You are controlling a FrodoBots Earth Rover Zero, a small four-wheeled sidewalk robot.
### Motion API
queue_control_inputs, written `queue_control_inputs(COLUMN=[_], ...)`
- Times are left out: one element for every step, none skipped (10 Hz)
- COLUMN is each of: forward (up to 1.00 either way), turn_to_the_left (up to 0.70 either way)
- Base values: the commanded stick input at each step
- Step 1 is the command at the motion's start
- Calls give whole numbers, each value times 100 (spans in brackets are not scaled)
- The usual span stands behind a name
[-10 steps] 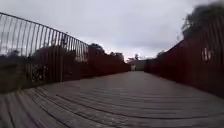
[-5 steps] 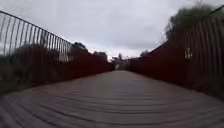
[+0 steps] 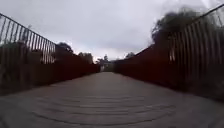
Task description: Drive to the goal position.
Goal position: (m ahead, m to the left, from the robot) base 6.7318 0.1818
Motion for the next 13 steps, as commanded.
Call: queue_control_inputs(forward=[100,100,100,100,100,100,100,100,100,100,100,100,100], turn_to_the_left=[0,0,0,8,23,38,40,40,40,0,0,0,0])
